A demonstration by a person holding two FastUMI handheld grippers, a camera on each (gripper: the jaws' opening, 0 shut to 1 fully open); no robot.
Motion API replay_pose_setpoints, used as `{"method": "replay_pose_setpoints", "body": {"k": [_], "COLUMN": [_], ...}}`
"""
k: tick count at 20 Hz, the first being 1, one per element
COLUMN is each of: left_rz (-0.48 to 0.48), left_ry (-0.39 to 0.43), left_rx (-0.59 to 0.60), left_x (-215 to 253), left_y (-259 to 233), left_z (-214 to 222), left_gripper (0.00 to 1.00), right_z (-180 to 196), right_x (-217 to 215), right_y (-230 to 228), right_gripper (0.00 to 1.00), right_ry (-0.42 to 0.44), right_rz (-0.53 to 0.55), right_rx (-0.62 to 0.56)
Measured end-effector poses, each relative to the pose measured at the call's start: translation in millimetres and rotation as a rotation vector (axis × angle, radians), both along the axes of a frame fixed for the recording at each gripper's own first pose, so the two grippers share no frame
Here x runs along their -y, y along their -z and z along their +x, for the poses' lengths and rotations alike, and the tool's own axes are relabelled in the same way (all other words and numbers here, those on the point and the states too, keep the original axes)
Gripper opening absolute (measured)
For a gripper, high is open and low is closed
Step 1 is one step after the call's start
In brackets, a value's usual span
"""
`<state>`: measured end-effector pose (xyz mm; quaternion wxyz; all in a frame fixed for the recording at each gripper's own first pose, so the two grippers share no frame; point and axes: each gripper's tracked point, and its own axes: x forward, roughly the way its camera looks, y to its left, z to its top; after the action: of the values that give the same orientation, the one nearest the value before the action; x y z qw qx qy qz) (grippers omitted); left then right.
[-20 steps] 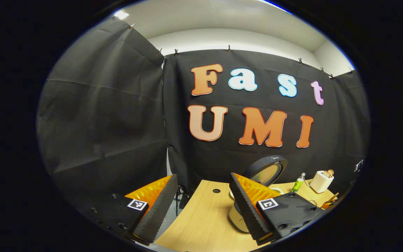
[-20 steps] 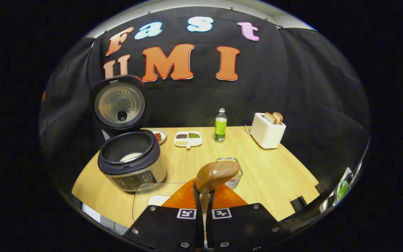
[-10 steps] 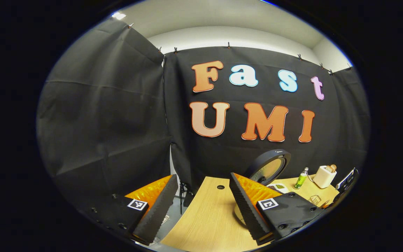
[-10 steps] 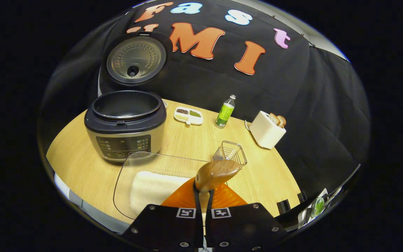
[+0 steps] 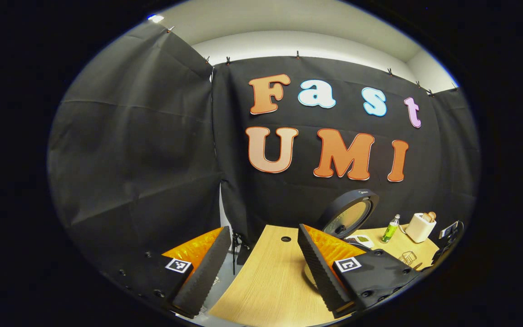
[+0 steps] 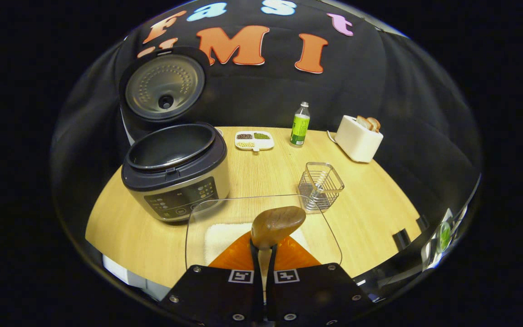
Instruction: Close the left gripper, press the button to open the rice cooker; take a wooden spoon from the chopstick holder with the right hand, scoop a spoonful of rice and pour it into the rice cooker, then put the wooden spoon back into the chopstick holder.
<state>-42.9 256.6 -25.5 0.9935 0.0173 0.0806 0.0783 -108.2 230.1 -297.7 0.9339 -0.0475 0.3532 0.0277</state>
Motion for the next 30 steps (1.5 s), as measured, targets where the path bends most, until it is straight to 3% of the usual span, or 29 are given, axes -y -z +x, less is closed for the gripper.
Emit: {"method": "replay_pose_setpoints", "body": {"k": [4,9,14,30], "left_rz": [-0.005,0.002,0.001,-0.016], "left_ry": [0.008,0.017,0.018,0.025], "left_rx": [-0.004,-0.014,-0.004,0.033], "left_x": [3,9,12,28], "left_y": [4,7,6,-8], "left_z": [6,11,13,23], "left_gripper": [0.96,0.96,0.96,0.97], "right_z": [-1,1,-1,8], "right_x": [-3,14,27,29], "right_y": [2,9,8,-54], "right_gripper": [0.02,0.02,0.02,0.02], "right_ry": [0.064,0.222,0.335,0.393], "right_rz": [0.234,0.506,0.705,0.918], "right_rx": [-0.039,-0.106,-0.133,-0.148]}}
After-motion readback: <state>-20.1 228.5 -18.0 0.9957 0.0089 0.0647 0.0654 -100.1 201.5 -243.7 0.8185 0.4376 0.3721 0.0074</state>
